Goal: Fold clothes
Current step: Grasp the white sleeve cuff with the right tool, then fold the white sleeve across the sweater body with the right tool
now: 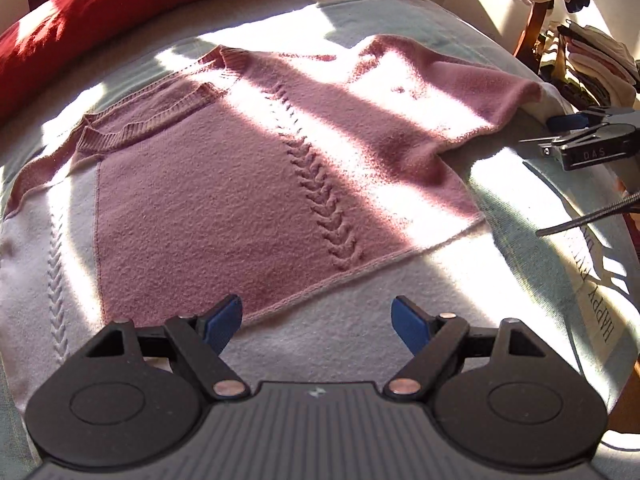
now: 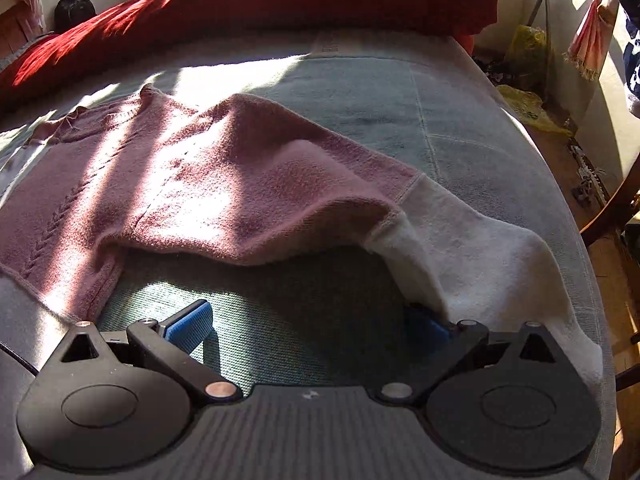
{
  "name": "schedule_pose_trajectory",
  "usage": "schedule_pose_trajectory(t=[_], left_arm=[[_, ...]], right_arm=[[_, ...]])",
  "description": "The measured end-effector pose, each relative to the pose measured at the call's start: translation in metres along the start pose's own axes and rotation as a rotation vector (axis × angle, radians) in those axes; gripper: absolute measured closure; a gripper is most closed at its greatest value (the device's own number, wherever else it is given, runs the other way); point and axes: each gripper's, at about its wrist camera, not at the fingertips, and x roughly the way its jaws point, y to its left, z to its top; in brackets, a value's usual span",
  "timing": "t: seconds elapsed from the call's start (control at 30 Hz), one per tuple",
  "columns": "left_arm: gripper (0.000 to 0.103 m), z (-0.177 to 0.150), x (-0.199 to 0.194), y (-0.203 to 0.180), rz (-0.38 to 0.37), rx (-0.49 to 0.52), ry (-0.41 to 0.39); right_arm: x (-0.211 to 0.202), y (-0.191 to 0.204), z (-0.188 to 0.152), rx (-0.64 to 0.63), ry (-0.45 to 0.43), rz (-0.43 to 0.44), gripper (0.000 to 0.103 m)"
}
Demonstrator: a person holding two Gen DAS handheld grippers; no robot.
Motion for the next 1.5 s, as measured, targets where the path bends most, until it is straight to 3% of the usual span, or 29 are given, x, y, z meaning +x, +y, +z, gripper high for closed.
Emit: schedule_pose_trajectory(t=[0.13,0.23,0.37,0.57,0.77,0.83,1.0,1.07,1.13,1.17,1.4,1.5], left_arm=[[0.021,0.014,0.007,-0.016,-0.005,0.027,0.010],[0.021,0.023,0.013,-0.024,-0.002,0.039,0.014],[0.021,0.030,0.015,-0.031,0.000,0.047,0.016],[0.021,0.036,0.014,-0.039,0.001,0.093,0.030],[0.021,0.038,0.017,-0.042,0.004,0.096,0.038],[0.021,0.039,0.018,-0.044,0.001,0.095,0.039],[0.021,0.037,0.017,-0.051,0.004,0.131,0.044],[0.021,0.036,0.017,-0.053,0.009,0.144,0.048],[0.021,0.034,0.017,-0.053,0.011,0.139,0.054],[0.021,0.034,0.018,-0.054,0.010,0.132,0.057],[0.021,0.038,0.017,-0.056,0.007,0.126,0.051],[0.021,0.042,0.015,-0.055,0.007,0.116,0.041]], right_arm=[[-0.013,-0.049,0.000,0.037,-0.030,-0.126,0.000],[-0.016,-0.092,-0.002,0.100,0.005,-0.253,0.000],[-0.031,-0.134,-0.010,0.245,0.015,-0.204,0.000],[-0.054,-0.138,-0.018,0.322,-0.019,-0.100,0.000],[-0.059,-0.148,-0.023,0.345,-0.016,-0.117,0.000],[-0.049,-0.160,-0.023,0.392,0.000,-0.103,0.007],[-0.021,-0.181,-0.025,0.437,0.071,-0.123,0.040],[-0.018,-0.183,-0.025,0.427,0.082,-0.120,0.046],[-0.020,-0.181,-0.023,0.404,0.086,-0.119,0.065],[-0.022,-0.179,-0.021,0.373,0.081,-0.124,0.082],[-0.034,-0.178,0.010,0.172,-0.001,-0.248,0.085],[-0.036,-0.178,0.024,0.106,-0.010,-0.364,0.081]])
